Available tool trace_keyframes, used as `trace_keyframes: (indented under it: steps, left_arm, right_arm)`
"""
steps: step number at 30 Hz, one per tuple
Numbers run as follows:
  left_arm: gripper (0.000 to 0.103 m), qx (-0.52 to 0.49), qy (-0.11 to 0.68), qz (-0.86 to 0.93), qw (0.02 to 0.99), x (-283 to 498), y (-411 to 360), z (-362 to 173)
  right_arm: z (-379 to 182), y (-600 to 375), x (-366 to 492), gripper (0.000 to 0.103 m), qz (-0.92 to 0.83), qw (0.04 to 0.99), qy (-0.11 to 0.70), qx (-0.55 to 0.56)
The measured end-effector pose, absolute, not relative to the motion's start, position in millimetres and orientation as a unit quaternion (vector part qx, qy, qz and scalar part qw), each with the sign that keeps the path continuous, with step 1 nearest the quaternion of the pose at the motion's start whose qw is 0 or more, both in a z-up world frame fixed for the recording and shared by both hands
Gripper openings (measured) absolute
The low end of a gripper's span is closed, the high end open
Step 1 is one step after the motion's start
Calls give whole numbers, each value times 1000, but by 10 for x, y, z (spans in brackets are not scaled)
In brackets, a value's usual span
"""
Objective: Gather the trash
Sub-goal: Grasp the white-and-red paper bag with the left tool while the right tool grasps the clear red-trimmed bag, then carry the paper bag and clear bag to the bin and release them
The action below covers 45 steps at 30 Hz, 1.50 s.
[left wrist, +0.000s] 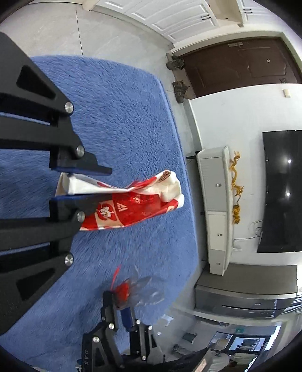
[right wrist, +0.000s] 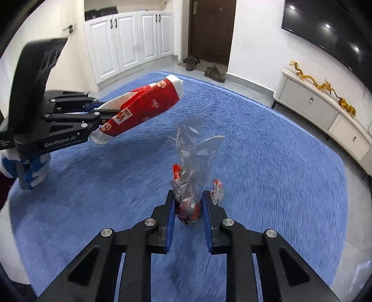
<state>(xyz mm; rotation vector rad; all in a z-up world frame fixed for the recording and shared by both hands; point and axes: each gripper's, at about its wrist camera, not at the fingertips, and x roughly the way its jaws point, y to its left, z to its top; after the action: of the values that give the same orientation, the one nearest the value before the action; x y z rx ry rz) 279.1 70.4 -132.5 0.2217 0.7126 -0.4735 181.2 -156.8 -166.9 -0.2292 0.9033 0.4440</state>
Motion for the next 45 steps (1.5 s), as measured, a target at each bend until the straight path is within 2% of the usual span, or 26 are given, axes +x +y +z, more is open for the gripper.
trace_keyframes:
  steps: [13, 23, 32, 45]
  left_arm:
    - [13, 104, 302, -250, 914, 1658, 683, -752]
    - [13, 122, 278, -289, 908, 1166, 150, -378]
    - [13, 145, 305, -352, 873, 1031, -899, -420]
    - [13, 203, 379, -403, 808, 1140, -2804, -961]
  right_arm:
    - [-1211, -1925, 579, 20, 218, 894, 384, -78]
    - [-901, -2464, 55, 20, 180, 924, 335, -46]
    - [-1002, -3242, -221, 20, 105, 938, 330, -1]
    - [-1546, -4619, -192, 21, -24, 932, 349, 92]
